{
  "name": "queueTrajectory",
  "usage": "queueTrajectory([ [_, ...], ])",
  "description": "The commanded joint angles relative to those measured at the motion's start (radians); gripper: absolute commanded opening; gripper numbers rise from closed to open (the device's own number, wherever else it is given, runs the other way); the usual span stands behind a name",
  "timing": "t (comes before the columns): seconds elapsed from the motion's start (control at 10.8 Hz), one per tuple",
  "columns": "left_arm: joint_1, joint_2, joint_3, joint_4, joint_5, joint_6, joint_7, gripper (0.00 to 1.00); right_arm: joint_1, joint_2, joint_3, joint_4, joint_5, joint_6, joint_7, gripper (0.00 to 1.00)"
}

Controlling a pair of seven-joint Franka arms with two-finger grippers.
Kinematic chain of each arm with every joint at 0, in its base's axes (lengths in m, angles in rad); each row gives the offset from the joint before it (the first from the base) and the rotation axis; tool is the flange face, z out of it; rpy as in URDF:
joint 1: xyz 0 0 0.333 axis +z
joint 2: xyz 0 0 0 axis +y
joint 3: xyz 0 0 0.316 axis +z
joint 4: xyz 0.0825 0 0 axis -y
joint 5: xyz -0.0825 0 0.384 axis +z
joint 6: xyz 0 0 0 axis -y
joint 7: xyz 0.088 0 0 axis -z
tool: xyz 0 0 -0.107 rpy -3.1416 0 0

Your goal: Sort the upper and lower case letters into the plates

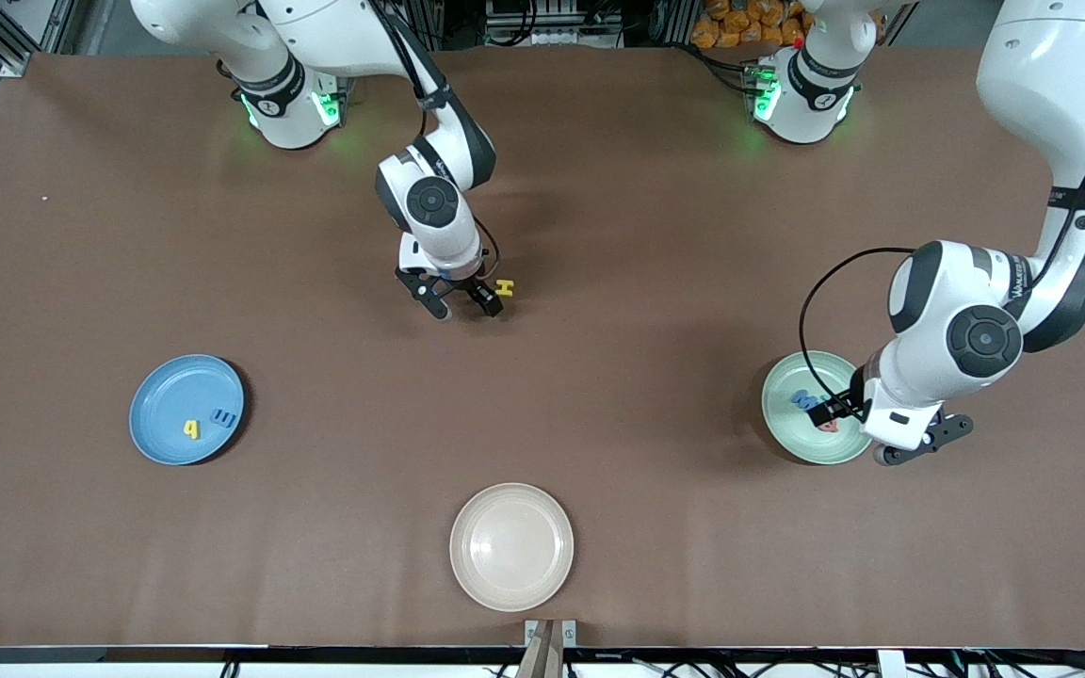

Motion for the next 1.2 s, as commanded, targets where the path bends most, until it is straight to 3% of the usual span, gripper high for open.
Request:
queueTrajectory([
  [0.0,0.006,-0.043,-0.052,-0.006,-0.036,-0.044,0.004,1.00,0.013,0.008,-0.012,0.016,-0.021,0.005,0.031,1.00],
  [0.28,-0.002,-0.055,-0.117,0.008,-0.079,-0.047,-0.107,1.00,0.013,0.007,-0.014,0.019,-0.026,0.004,0.031,1.00],
  [0.46,-0.034,-0.044,-0.148,0.026,-0.076,-0.047,-0.317,1.00,0.013,0.008,-0.014,0.024,-0.027,0.005,0.031,1.00],
  [0.65,-0.095,-0.037,-0.151,0.039,-0.078,-0.047,-0.530,1.00,0.031,0.008,-0.014,0.021,-0.052,0.019,0.031,0.07],
  [0.74,-0.130,-0.031,-0.149,0.039,-0.076,-0.047,-0.627,1.00,0.050,0.008,-0.015,0.015,-0.067,0.060,0.031,0.00],
  [1.11,-0.202,-0.005,-0.148,0.039,-0.061,-0.043,-0.848,1.00,0.045,-0.004,-0.031,0.016,-0.078,0.062,0.022,0.00],
])
